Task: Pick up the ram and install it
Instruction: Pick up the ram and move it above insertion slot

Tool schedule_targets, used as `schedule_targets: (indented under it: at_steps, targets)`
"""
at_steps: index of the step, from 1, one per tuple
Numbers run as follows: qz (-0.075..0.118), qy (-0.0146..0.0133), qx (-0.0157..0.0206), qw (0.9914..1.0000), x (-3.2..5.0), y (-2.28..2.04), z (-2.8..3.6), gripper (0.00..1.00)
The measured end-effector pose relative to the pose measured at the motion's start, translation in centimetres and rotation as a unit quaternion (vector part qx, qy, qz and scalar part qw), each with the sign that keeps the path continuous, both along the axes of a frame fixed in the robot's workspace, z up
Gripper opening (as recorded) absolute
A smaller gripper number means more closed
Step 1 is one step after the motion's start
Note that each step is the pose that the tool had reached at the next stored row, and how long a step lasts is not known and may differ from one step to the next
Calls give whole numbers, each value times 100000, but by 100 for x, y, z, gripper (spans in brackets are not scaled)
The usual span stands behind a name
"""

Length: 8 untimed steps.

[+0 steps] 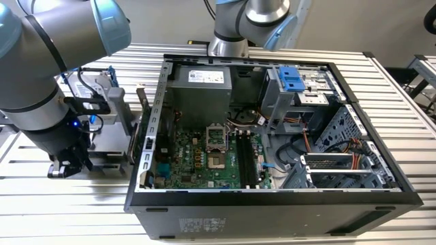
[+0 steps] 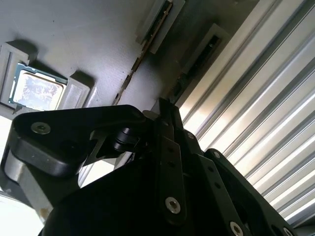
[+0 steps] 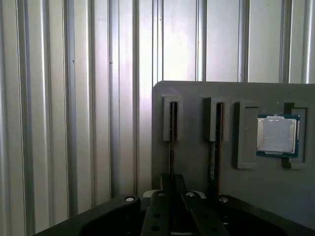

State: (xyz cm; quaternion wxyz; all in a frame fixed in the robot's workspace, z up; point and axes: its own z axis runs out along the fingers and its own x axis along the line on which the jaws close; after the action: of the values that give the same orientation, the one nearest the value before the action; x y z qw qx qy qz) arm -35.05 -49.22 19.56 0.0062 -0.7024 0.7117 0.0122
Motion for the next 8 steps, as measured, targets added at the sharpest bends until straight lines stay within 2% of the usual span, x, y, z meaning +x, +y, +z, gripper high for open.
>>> schedule_targets:
  at_steps: [6,8]
  targets:
    - [-6,-4,3,100000,-2,0,3,0]
    - [-4,-2,6,100000,-2,0,35,0]
